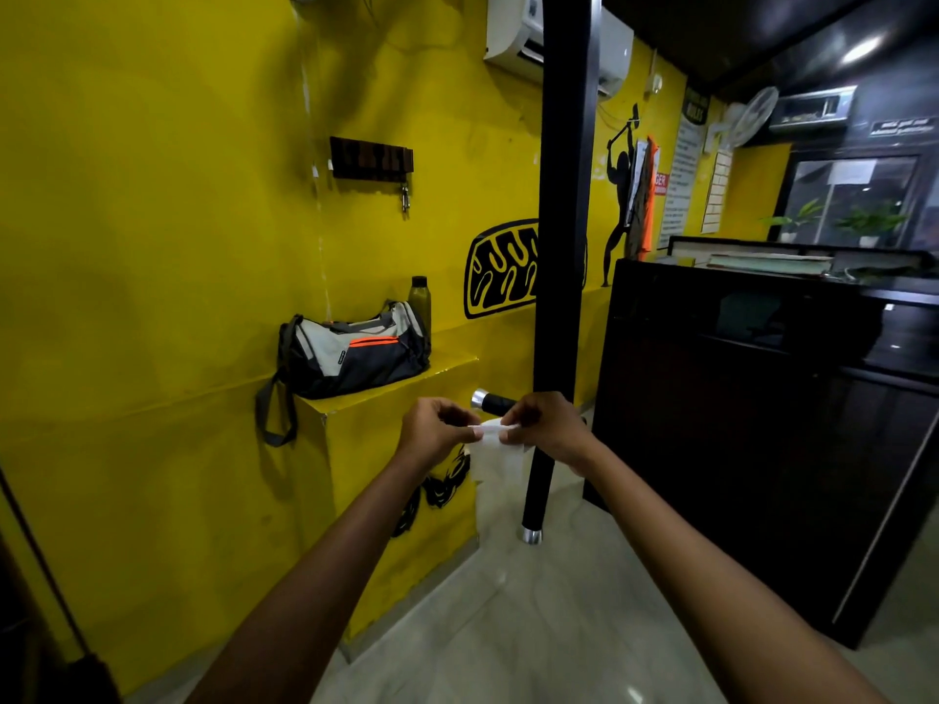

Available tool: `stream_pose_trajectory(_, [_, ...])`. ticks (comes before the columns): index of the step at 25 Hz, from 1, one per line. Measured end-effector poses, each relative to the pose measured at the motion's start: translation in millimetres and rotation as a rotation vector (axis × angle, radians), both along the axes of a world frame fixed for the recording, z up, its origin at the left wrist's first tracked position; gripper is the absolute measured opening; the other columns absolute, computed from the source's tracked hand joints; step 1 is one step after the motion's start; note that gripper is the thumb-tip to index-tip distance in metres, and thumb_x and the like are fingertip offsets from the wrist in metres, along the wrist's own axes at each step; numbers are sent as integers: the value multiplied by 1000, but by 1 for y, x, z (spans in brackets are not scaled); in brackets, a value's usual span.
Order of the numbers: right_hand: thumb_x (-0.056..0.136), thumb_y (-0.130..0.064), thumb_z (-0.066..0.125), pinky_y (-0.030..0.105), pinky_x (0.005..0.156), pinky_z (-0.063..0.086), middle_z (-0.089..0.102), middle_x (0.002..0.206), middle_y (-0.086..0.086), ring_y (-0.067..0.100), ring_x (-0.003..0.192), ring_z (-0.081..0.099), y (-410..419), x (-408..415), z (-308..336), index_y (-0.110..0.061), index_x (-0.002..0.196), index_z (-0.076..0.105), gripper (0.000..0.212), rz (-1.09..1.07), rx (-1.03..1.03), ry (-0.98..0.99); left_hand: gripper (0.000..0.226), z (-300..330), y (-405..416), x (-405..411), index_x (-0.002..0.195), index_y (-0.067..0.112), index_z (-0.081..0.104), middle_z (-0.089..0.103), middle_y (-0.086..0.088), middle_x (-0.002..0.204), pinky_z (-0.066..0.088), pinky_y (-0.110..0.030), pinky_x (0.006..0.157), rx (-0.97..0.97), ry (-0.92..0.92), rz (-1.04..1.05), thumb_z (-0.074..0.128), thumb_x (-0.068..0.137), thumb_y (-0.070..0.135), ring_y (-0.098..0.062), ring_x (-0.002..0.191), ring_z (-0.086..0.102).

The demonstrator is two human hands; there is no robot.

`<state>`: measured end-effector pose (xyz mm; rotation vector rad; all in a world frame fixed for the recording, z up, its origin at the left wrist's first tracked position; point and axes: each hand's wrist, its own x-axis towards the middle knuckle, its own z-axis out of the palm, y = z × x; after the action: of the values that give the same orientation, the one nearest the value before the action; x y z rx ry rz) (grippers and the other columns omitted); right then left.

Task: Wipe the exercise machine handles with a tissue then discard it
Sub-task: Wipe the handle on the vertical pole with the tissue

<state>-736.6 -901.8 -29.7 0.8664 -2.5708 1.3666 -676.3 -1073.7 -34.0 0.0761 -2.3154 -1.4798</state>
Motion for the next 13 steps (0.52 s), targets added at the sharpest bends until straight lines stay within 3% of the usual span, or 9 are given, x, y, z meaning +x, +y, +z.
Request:
stream_pose_trajectory(2, [72, -14, 80, 24, 62, 55, 64, 77, -1, 11, 71, 63, -1, 0, 0, -21, 72, 63, 18, -6, -6, -10, 15, -1, 0, -3, 87, 4, 73, 68, -1, 83, 45, -9, 59, -29, -3, 10, 79, 73, 7, -1, 75, 59])
stream_pose_trajectory(4, [73, -15, 79, 19, 59, 49, 62, 74, -5, 5, 68, 60, -1, -1, 0, -20, 70, 63, 18, -7, -5, -3, 14, -2, -1, -6, 87, 4, 73, 70, -5, 87, 48, -18, 66, -39, 9, 7, 78, 75, 9, -9, 79, 62])
stream_pose_trajectory(7, [77, -17, 76, 23, 68, 44, 60, 78, -3, 6, 74, 55, 1, -4, 1, -11, 79, 65, 13, 4, -47, -44, 10, -4, -2, -10, 85, 7, 69, 70, -12, 89, 52, -35, 76, -11, 11, -17, 76, 78, 12, -24, 86, 65])
stream_pose_trajectory(10, [84, -12, 68, 23, 63, 46, 59, 79, 0, 10, 75, 57, -1, -5, -1, -6, 87, 59, 12, 39, -189, -157, 5, -4, 0, -12, 84, 9, 64, 66, -9, 87, 52, -40, 81, 96, 9, -104, 68, 84, 6, -24, 87, 62])
stream_pose_trajectory(13, [84, -10, 68, 29, 65, 53, 62, 90, 9, 21, 85, 63, -4, -7, -6, -1, 99, 55, 22, 47, -299, -257, 7, -3, 2, -19, 84, 11, 59, 62, -6, 85, 53, -38, 76, 210, -39, -123, 62, 89, 6, -21, 84, 60])
